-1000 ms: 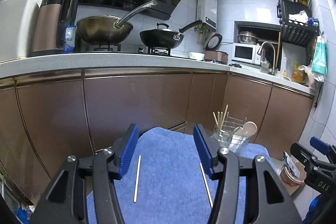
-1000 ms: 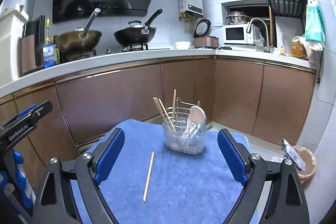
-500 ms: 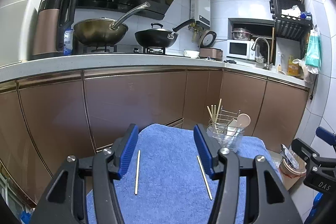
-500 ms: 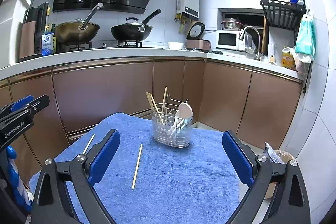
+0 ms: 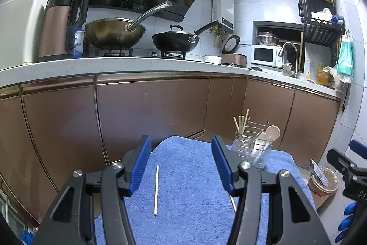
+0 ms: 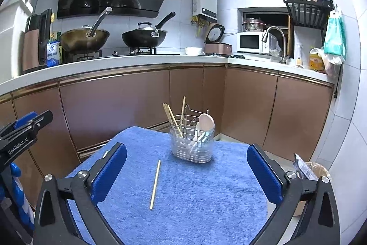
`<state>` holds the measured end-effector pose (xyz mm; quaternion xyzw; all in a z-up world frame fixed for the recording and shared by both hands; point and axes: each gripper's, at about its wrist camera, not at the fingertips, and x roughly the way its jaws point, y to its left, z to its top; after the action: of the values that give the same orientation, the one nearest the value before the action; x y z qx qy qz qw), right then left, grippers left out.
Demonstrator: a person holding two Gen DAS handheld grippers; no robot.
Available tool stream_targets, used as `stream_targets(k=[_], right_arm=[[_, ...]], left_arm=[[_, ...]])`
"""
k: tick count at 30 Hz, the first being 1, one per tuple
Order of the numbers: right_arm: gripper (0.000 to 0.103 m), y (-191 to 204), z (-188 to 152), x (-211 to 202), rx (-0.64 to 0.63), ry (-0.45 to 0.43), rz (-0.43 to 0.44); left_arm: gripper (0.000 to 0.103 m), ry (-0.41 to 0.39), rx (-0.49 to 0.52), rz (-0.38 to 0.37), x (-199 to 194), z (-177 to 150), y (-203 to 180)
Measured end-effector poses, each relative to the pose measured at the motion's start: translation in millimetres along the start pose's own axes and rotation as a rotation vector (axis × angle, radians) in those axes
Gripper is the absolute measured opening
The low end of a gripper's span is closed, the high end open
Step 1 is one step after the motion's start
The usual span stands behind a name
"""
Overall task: Organize utensils
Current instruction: 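Move both open grippers back over the last two chopsticks on the towel, then grasp a chopstick with the left gripper while the right gripper grasps the other chopstick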
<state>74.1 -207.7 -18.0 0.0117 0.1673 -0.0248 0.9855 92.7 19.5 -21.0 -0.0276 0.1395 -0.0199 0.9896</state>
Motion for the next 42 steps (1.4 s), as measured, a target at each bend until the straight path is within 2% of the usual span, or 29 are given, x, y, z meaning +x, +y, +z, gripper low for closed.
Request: stream_targets(k=[7, 16, 24, 28, 34, 36, 38, 42], right_arm=[[0.103, 0, -3, 19, 0.008, 0.039, -0.002], [0.103, 14, -11, 52, -0.028, 0.119, 0.003], [0.103, 27, -24, 92, -0.047, 0.228, 0.084], [0.102, 28, -27, 114, -0.036, 0.278, 0.14], [0.094, 28, -31, 158, 0.009, 0.386, 0.232], [0.083, 30, -35, 179, 0.026, 0.441, 0.271], [0.071, 33, -40, 202, 0.048, 0.509, 0.314], [0.052, 46, -50, 240, 0.028, 0.616, 0.344]], left_arm=[[0.053, 0.03, 0.008, 0.004, 16, -6, 6], [0.053, 0.109, -0.004, 0.031, 51, -22, 18], [0.053, 0.199, -0.004, 0.059, 91, -37, 31], [0.053, 0.283, -0.009, 0.057, 121, -45, 41], [0.053, 0.421, -0.016, 0.061, 169, -54, 62], [0.053, 0.471, -0.013, 0.048, 185, -57, 66], [0.053, 0.552, -0.026, 0.004, 207, -62, 71], [0.052, 0.682, -0.049, -0.045, 252, -71, 79]])
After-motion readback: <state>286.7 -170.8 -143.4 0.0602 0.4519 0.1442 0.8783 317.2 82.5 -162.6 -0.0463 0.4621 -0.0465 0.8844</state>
